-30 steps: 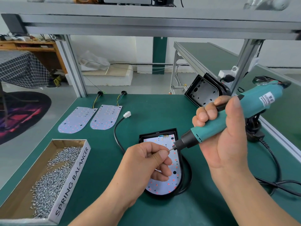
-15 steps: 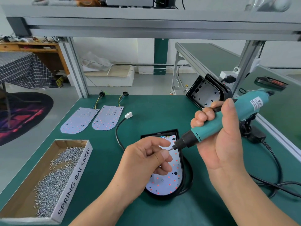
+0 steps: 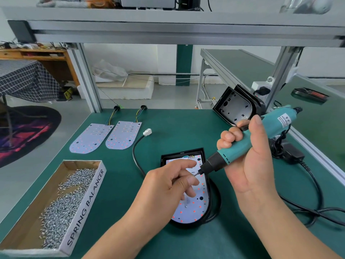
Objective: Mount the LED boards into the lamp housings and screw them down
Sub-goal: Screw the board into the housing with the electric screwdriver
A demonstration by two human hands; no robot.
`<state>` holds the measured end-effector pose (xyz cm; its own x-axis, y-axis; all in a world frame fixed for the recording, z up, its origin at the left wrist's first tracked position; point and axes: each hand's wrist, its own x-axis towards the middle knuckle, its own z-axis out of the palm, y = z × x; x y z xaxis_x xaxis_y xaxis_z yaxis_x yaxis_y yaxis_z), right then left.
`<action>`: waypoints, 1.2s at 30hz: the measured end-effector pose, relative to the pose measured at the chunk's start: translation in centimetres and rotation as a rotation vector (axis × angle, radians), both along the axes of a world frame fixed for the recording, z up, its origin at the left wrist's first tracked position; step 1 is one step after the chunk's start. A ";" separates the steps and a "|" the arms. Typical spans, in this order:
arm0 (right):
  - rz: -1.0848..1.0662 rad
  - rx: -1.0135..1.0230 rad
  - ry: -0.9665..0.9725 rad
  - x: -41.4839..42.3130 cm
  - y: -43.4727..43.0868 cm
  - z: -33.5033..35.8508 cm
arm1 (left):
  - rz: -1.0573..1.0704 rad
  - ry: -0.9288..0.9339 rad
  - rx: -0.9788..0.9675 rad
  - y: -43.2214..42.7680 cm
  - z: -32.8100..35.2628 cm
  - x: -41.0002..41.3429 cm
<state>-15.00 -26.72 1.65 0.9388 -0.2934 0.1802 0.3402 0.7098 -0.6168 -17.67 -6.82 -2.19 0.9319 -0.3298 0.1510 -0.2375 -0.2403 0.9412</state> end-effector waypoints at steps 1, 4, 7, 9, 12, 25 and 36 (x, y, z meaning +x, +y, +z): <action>-0.005 0.014 0.007 0.0 0.0 0.0 | -0.005 0.012 -0.018 0.1 0.1 0.0; -0.024 0.032 0.015 0.0 0.0 -0.1 | 0.036 0.061 -0.086 0.3 0.5 0.3; -0.039 0.042 0.012 -0.1 0.0 0.0 | 0.255 0.053 -0.106 1.2 0.4 1.2; -0.052 0.038 0.013 -0.1 -0.1 0.2 | 0.420 -0.030 0.150 2.3 0.3 2.2; -0.072 0.027 0.016 -0.1 -0.3 0.2 | 0.437 -0.009 0.533 3.0 0.5 2.6; -0.120 -0.011 0.002 0.6 -0.7 -0.3 | 0.069 0.386 0.209 0.0 0.1 2.3; -0.173 -0.081 -0.021 0.9 -1.1 -0.3 | 0.053 0.473 -0.030 -1.8 -1.0 1.4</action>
